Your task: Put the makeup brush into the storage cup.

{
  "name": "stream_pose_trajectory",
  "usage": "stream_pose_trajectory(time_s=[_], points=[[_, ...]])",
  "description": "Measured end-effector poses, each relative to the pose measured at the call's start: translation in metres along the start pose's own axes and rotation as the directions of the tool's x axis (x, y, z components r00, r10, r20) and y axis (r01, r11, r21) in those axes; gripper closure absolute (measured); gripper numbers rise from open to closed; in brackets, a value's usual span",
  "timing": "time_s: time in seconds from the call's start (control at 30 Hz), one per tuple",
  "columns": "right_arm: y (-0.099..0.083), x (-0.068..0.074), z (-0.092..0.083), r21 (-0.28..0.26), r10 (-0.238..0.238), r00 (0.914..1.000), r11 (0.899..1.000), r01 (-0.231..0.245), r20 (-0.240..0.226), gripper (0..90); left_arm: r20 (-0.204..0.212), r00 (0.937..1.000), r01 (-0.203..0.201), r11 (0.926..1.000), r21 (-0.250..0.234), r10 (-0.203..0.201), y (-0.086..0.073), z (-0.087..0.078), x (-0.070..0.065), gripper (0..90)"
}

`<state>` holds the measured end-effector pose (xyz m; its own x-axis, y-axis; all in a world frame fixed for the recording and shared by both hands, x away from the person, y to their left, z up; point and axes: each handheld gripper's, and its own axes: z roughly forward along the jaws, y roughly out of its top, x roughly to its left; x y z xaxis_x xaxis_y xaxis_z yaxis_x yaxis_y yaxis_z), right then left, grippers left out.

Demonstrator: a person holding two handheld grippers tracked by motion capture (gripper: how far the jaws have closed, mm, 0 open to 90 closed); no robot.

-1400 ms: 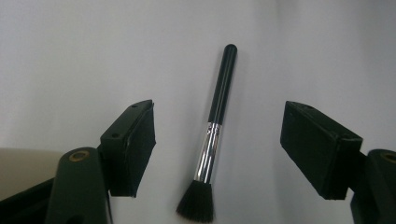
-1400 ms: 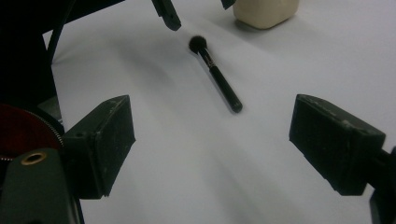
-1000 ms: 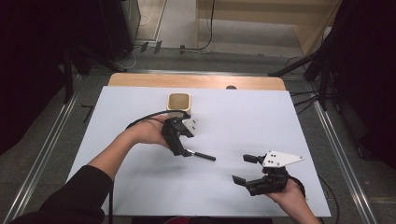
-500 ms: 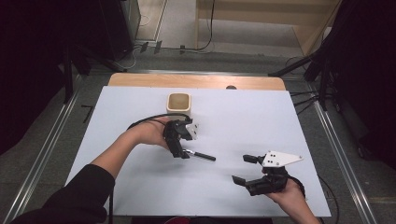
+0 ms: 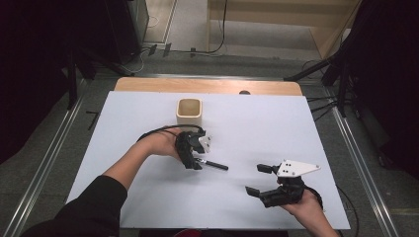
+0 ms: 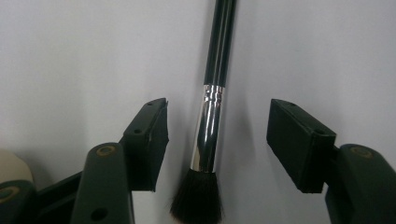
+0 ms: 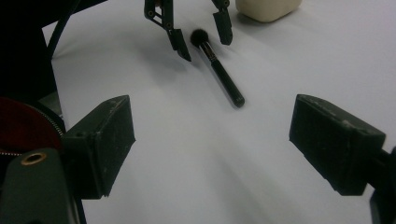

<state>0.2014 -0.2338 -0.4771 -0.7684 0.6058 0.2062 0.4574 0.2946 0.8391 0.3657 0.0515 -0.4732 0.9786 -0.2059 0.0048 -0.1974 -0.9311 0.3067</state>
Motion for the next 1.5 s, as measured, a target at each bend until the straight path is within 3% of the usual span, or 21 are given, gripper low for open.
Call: stream_pose_trajectory(time_s=[0.23,0.43,0.63,0.83,1.07,1.23,1.37,1.5], points=[[0.0,0.0,0.0,0.003,0.002,1.0,1.0,-0.002,-0.001,15.1,-0.012,0.9998,-0.013,0.9995,0.028,0.013,0.0,0.007,-0.002,51.3],[0.0,0.0,0.0,0.004,0.0,1.0,1.0,0.0,0.0,15.1,-0.01,0.9998,0.016,0.9984,0.054,-0.016,0.003,0.007,0.001,57.7],[0.0,0.0,0.0,0.004,-0.004,1.0,1.0,0.004,0.0,15.1,-0.002,1.0,-0.006,0.9982,0.06,0.006,0.004,0.007,0.001,71.9],[0.0,0.0,0.001,0.004,-0.006,1.0,1.0,0.006,-0.002,15.1,0.011,0.9998,-0.017,0.9977,0.066,0.016,0.005,0.007,0.002,78.0],[0.0,0.0,0.0,0.005,-0.003,1.0,1.0,0.003,-0.004,15.1,0.029,0.9995,-0.013,0.9992,0.037,0.012,0.002,0.006,0.004,78.5],[0.0,0.0,0.0,0.001,-0.002,1.0,1.0,0.002,-0.007,15.1,0.039,0.9992,0.011,0.9997,0.024,-0.012,0.0,0.001,0.005,78.5],[0.0,0.0,0.0,0.002,0.002,1.0,1.0,-0.002,-0.009,15.1,0.05,0.9975,0.052,0.9984,-0.024,-0.051,-0.004,-0.008,0.006,78.5],[0.0,0.0,0.0,0.001,0.0,1.0,1.0,0.0,-0.008,15.1,0.037,0.9932,0.113,0.9895,-0.09,-0.11,-0.008,-0.02,0.004,78.4]])
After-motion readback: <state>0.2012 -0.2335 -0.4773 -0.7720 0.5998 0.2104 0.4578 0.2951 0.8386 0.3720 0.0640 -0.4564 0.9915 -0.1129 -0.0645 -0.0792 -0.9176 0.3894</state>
